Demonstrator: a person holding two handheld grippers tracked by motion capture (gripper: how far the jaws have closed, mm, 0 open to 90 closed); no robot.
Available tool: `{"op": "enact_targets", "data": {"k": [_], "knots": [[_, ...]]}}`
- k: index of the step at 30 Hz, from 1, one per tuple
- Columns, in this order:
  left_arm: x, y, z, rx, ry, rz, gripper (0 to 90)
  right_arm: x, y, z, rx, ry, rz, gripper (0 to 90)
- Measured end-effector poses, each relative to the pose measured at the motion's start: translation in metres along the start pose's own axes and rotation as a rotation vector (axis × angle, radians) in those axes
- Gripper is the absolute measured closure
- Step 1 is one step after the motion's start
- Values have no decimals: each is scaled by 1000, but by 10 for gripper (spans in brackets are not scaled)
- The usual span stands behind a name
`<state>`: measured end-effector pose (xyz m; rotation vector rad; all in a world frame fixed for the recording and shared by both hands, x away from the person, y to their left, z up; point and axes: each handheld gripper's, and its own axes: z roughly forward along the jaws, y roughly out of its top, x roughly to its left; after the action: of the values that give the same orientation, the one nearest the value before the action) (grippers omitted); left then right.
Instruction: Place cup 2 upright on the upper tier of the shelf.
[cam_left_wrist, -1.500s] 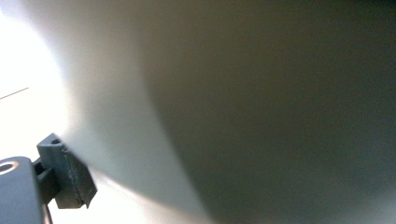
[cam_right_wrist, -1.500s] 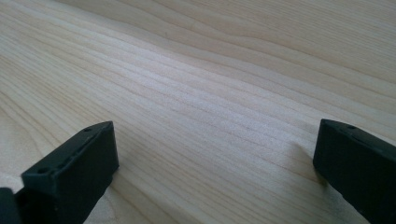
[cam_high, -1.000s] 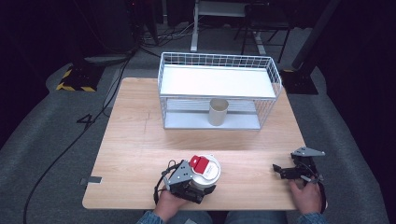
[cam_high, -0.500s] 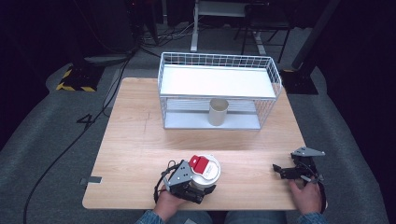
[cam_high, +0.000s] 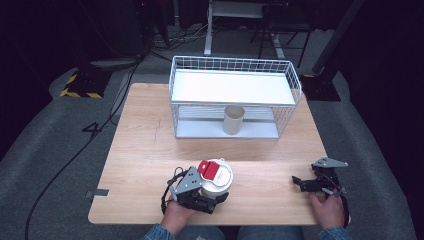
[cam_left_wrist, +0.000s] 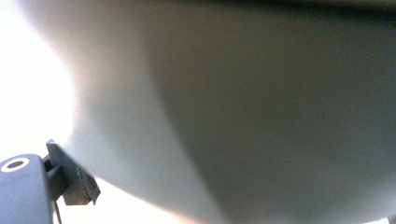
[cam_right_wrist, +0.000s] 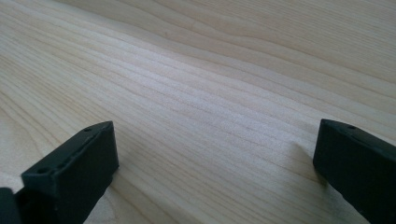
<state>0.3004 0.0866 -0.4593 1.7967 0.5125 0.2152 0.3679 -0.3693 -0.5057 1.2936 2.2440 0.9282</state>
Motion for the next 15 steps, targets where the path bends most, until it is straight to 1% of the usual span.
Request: {"op": "enact_targets", "data": {"k": [1, 4, 6, 12, 15], "knots": [[1, 4, -3, -3, -2, -10, 95, 0, 0, 0, 0, 1, 1, 3], [4, 12, -8, -6, 6, -13, 95, 0, 0, 0, 0, 1, 1, 2], [6, 18, -12, -6, 13, -11, 95, 0, 0, 0, 0, 0, 0, 3], [11, 35, -22, -23, 38, -7, 95, 0, 0, 0, 0, 0, 0, 3], [13, 42, -25, -30, 39, -11, 95, 0, 0, 0, 0, 0, 0, 2]]}}
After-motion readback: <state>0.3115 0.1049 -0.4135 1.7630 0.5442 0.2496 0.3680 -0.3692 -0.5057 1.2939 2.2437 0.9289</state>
